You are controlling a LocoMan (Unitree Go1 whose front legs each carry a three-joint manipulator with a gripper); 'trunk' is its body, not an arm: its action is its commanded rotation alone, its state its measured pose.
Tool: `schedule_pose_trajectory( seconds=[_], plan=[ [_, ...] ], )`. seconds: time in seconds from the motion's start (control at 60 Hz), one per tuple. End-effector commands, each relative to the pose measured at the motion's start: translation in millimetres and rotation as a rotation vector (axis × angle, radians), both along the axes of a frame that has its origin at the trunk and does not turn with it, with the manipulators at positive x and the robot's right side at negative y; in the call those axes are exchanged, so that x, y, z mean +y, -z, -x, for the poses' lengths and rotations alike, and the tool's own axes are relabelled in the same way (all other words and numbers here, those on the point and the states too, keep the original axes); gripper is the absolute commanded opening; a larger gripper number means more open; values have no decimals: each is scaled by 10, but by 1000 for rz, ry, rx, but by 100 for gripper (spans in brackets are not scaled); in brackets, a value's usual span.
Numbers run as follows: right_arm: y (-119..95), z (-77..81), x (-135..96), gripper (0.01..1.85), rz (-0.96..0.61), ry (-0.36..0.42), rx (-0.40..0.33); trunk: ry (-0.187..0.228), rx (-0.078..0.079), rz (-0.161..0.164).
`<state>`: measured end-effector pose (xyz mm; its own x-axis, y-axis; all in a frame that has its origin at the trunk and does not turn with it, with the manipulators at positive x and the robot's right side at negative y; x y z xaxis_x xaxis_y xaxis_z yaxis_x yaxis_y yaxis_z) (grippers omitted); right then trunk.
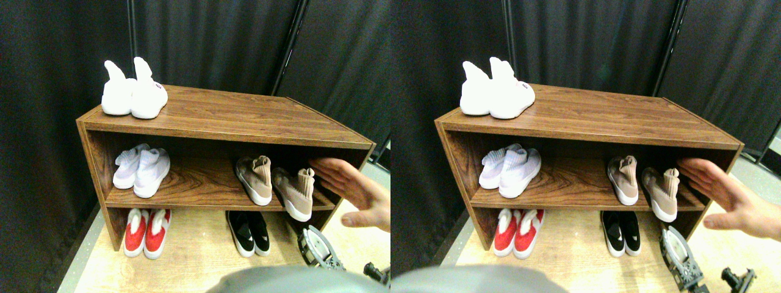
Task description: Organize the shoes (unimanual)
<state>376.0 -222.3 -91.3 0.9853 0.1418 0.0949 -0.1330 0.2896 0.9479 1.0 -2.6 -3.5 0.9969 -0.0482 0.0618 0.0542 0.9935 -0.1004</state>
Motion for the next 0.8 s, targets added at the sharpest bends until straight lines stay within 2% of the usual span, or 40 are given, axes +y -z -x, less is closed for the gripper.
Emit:
schedule_pose_trajectory(
  seconds=[0.017, 0.35, 0.8],
  plan=[
    [-115, 21, 32, 6, 25, -1, -56, 3, -3, 10],
    [-169, 88, 23, 6, 51, 2, -79, 8, 4, 8],
    [-166, 60, -3, 6, 55, 8, -80, 12, 16, 5]
  ],
)
